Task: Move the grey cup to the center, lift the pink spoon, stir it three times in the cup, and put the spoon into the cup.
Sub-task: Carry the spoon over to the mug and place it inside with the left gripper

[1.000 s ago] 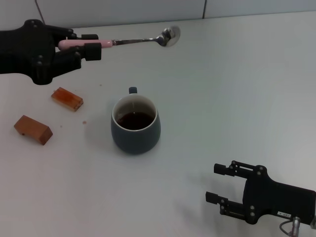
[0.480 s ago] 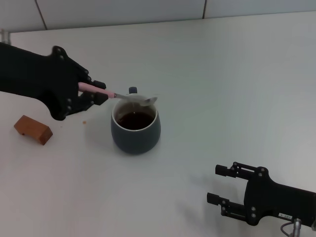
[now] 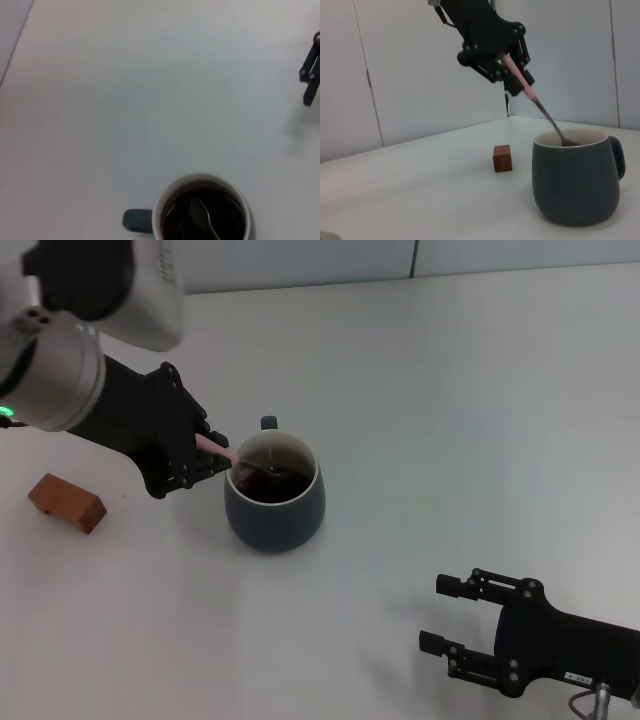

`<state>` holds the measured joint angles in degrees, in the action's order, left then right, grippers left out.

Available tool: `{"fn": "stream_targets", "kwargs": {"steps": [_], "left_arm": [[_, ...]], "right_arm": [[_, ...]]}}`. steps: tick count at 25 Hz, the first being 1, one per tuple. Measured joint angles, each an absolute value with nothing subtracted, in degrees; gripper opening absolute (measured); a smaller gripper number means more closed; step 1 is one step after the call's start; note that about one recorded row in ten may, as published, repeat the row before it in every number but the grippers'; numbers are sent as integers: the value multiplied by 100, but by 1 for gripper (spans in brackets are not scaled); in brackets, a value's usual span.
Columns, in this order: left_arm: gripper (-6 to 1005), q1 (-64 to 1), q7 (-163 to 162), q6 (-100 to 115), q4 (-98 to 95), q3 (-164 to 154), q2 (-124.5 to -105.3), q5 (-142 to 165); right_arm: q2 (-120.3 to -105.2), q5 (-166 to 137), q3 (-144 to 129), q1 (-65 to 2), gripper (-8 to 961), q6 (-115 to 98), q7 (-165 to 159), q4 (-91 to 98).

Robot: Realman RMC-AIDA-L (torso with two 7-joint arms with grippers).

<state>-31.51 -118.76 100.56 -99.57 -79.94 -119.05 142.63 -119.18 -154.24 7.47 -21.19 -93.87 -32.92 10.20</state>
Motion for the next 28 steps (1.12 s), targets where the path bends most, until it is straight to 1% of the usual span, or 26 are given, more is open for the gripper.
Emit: {"fn": "stream_targets", "kwargs": {"steps": [8, 28], "left_arm": [[143, -3299, -12111, 9953, -9847, -8443, -11909, 14675], [147, -3396, -12306, 9810, -9870, -9084, -11909, 14843]], "right_arm": [[-11918, -15424, 747, -2093, 676, -9396, -3289, 995], [-11918, -15424, 731, -1994, 676, -9386, -3262, 931]]}}
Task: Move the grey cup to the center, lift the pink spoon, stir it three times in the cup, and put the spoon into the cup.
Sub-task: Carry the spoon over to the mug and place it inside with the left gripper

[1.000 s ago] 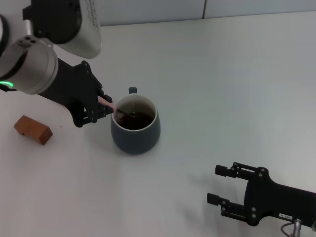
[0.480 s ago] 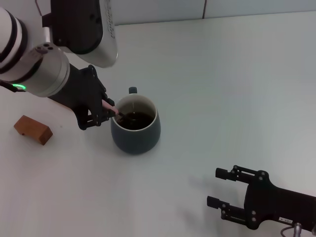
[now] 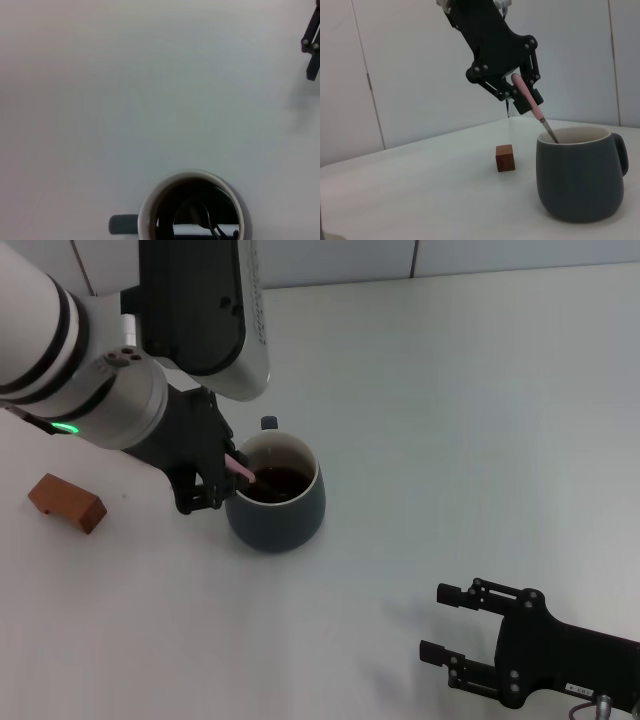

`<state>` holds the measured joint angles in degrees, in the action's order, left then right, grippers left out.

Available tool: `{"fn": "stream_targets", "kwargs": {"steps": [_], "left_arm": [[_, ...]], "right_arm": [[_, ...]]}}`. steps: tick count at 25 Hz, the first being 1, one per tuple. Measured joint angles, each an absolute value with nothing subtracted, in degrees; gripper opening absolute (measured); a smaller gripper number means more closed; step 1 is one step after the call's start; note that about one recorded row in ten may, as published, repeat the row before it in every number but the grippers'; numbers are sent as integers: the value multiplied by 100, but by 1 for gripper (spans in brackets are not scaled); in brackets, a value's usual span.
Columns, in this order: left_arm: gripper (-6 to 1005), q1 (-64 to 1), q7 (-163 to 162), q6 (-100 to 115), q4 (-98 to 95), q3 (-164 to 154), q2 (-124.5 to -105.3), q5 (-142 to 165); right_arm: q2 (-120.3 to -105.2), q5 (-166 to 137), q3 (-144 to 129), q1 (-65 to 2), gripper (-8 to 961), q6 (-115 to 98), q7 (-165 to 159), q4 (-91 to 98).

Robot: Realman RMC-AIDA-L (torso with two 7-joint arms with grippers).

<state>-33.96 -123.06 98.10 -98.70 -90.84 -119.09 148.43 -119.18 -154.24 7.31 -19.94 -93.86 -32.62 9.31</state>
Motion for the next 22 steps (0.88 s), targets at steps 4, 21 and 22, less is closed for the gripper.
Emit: {"fn": "stream_targets", "kwargs": {"steps": [4, 21, 22], "left_arm": [[148, -3446, -12380, 9686, -9835, -9176, -11913, 14845], [152, -3605, -12638, 9922, -9718, -9191, -11918, 15196], [152, -3605, -12638, 9950, -9724, -9190, -11918, 15169]], "right_arm": [[-11918, -15424, 724, -1998, 676, -9390, -3263, 932], [-11918, -15425, 727, -2005, 676, -9407, -3260, 908], [-11918, -15424, 724, -2009, 676, -9406, -3260, 906]]}}
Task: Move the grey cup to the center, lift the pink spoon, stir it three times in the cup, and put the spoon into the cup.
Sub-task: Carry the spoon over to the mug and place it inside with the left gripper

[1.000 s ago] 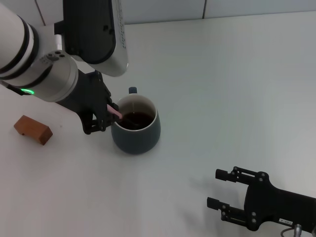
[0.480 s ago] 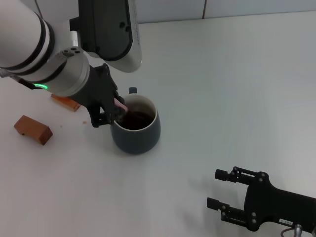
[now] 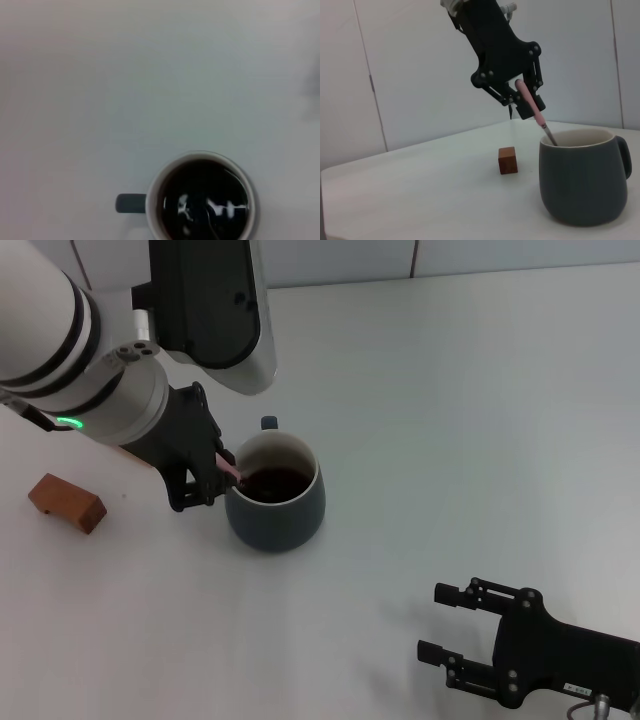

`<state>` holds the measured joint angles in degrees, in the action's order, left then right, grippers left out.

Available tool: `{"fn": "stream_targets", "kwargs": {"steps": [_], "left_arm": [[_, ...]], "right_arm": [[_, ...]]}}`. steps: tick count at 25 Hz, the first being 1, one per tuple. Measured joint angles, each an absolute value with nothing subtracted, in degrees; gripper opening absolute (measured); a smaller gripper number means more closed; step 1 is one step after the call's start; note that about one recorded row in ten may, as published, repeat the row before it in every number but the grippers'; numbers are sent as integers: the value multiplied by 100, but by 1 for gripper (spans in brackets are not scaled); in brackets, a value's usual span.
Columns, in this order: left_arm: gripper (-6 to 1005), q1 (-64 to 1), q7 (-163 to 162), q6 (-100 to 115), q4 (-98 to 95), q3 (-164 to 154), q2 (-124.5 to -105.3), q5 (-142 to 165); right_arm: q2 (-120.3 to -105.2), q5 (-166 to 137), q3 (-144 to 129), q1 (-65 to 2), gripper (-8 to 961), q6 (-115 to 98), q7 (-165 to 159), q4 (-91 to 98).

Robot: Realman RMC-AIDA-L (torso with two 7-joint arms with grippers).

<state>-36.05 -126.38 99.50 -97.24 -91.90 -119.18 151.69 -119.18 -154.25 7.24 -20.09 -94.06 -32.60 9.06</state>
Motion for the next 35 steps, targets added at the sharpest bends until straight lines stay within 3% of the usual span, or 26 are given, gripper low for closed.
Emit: {"fn": "stream_targets", "kwargs": {"steps": [35], "left_arm": [[159, -3549, -12605, 9869, -9812, -9106, -11909, 14828]], "right_arm": [[-11918, -15424, 694, -2065, 676, -9431, -3294, 885]]}}
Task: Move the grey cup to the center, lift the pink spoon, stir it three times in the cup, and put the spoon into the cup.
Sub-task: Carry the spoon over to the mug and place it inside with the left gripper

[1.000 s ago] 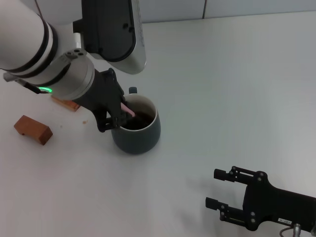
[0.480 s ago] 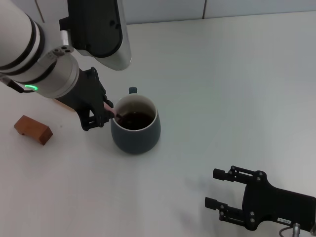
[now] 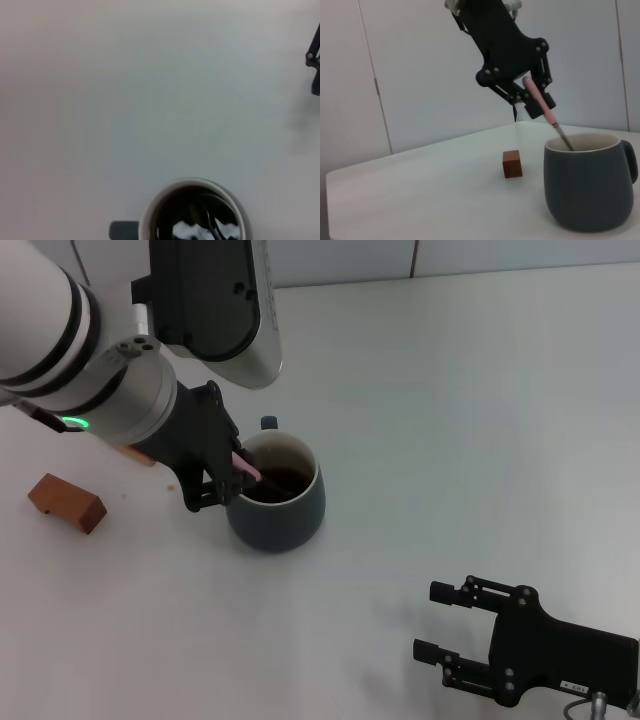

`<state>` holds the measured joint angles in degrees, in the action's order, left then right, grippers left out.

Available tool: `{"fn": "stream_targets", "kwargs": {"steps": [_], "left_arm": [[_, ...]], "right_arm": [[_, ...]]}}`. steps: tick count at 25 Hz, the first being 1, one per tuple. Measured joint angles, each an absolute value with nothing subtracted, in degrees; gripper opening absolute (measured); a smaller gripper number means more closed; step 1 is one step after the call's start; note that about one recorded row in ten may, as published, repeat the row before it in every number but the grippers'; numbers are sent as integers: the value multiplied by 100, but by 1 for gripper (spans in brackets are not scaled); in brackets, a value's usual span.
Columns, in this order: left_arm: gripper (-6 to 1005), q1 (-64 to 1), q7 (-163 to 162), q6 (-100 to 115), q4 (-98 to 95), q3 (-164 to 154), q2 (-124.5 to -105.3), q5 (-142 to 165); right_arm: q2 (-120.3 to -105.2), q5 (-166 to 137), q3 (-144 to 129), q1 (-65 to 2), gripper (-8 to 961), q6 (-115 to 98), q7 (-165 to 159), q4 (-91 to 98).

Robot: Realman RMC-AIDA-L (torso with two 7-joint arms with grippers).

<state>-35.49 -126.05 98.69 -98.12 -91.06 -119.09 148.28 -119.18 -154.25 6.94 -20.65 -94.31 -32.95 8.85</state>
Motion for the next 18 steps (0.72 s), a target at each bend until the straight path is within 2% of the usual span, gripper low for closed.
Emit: {"fn": "stream_targets", "kwargs": {"steps": [18], "left_arm": [[163, -3541, -12755, 9879, -9725, -9189, -11909, 15168]], "right_arm": [[-11909, -15443, 694, -2083, 676, -9428, -3296, 826]]}}
